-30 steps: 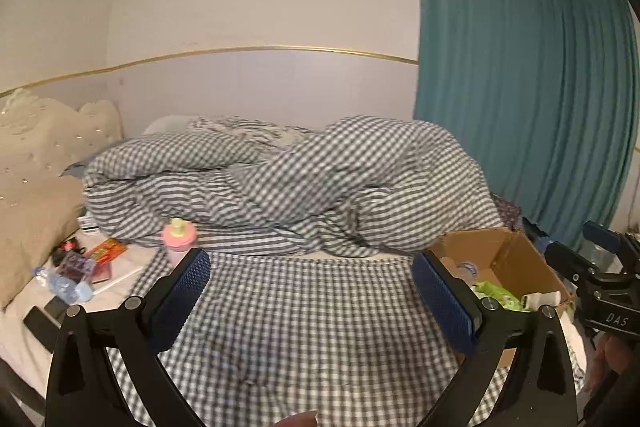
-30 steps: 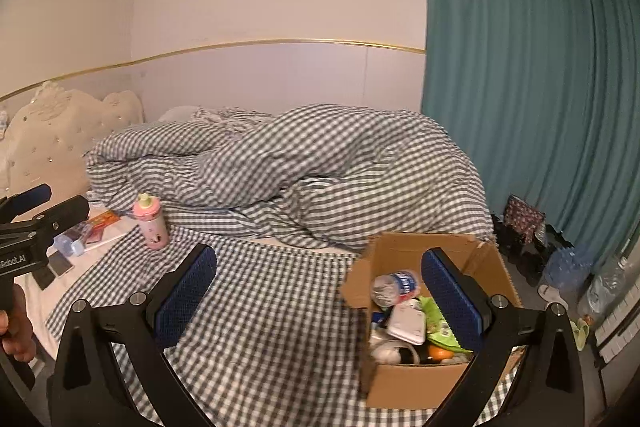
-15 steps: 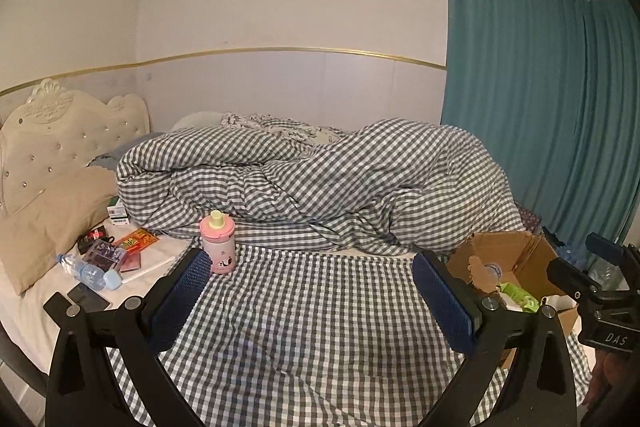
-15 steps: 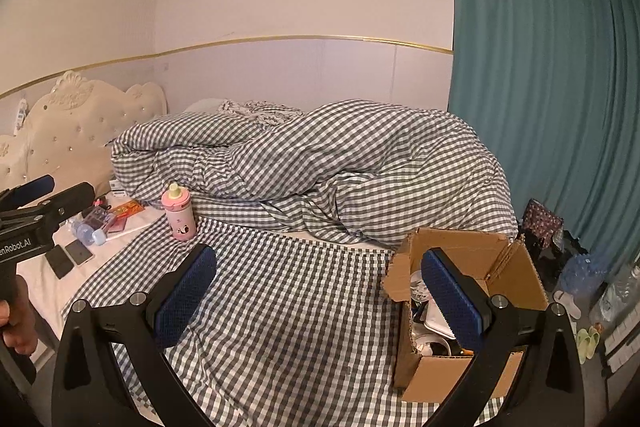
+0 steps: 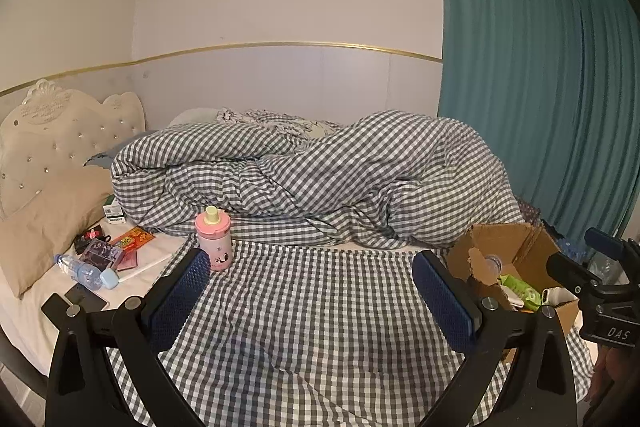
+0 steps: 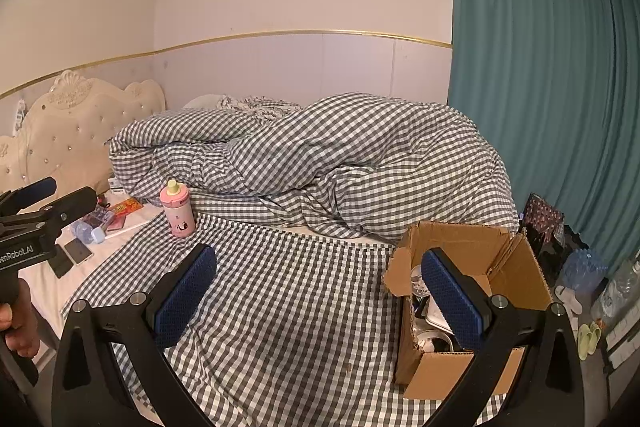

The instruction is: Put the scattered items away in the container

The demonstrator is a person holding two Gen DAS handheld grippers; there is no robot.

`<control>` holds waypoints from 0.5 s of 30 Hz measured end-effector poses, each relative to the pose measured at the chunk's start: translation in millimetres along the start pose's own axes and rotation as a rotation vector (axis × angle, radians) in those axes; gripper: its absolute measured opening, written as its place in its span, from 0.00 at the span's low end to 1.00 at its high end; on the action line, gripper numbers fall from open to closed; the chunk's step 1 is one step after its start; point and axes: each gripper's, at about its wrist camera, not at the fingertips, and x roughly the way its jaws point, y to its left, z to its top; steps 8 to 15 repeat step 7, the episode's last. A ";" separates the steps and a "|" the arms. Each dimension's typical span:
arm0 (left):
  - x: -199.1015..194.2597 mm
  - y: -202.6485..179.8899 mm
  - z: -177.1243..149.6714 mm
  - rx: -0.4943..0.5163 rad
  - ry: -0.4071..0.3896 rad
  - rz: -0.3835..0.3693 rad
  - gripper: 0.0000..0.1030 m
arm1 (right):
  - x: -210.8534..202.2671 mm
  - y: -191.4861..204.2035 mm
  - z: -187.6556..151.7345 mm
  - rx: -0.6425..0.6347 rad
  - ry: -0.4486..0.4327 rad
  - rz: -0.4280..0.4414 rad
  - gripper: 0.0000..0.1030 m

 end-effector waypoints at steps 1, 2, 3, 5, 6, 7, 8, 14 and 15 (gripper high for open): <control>0.2 -0.8 0.3 -0.001 0.001 -0.003 1.00 | 0.5 0.6 -0.9 0.002 0.000 -0.001 1.00; 0.3 -2.0 0.4 0.000 0.002 -0.004 1.00 | 0.2 -0.5 -1.2 0.004 0.000 -0.001 1.00; 0.2 -2.5 0.3 0.002 0.002 -0.002 1.00 | 0.8 -1.0 -1.1 0.006 0.001 -0.001 1.00; -0.6 -4.2 -0.1 0.003 0.002 0.000 1.00 | 1.5 -1.6 -1.1 0.007 0.003 -0.002 1.00; -0.1 -4.1 -0.2 0.002 0.003 0.000 1.00 | 2.1 -1.3 -1.5 0.006 0.005 -0.004 1.00; 0.2 -5.0 0.1 0.001 0.004 0.001 1.00 | 2.3 -1.7 -1.6 0.005 0.006 -0.004 1.00; 0.2 -5.0 0.1 0.001 0.004 0.001 1.00 | 2.3 -1.7 -1.6 0.005 0.006 -0.004 1.00; 0.2 -5.0 0.1 0.001 0.004 0.001 1.00 | 2.3 -1.7 -1.6 0.005 0.006 -0.004 1.00; 0.2 -5.0 0.1 0.001 0.004 0.001 1.00 | 2.3 -1.7 -1.6 0.005 0.006 -0.004 1.00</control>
